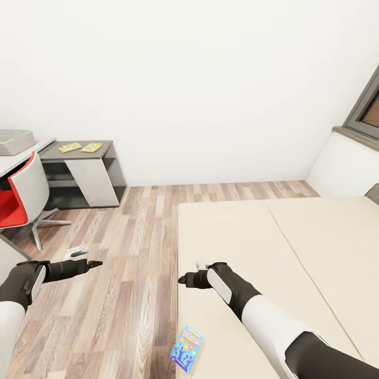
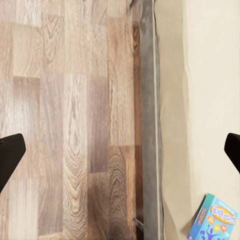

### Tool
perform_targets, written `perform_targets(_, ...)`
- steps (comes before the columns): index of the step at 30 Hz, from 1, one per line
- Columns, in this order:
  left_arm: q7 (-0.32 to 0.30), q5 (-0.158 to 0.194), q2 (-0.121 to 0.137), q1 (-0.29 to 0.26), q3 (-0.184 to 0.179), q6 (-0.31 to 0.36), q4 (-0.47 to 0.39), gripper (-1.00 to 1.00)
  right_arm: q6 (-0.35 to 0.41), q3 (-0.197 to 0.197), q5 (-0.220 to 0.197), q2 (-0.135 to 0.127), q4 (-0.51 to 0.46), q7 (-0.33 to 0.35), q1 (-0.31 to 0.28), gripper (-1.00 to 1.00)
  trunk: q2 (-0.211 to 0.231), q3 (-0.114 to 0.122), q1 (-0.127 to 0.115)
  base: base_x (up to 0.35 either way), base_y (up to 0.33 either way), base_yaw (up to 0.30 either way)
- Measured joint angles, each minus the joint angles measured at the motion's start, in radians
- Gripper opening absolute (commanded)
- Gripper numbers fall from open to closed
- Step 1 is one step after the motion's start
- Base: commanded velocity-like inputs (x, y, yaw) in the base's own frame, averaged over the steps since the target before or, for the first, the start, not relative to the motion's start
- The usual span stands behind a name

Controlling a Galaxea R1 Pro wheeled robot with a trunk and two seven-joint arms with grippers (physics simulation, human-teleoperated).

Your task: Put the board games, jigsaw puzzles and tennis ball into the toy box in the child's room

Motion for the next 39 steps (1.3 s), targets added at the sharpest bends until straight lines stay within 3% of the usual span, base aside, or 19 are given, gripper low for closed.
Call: perform_targets(39, 0.001, -0.001, -0.001, 0.000, 0.000, -0.001, 0.000, 1.00, 0.000, 0.000, 0.000, 0.000, 0.000, 0.000, 0.000, 1.00, 0.000, 0.065, 0.000, 0.000, 0.000, 0.000)
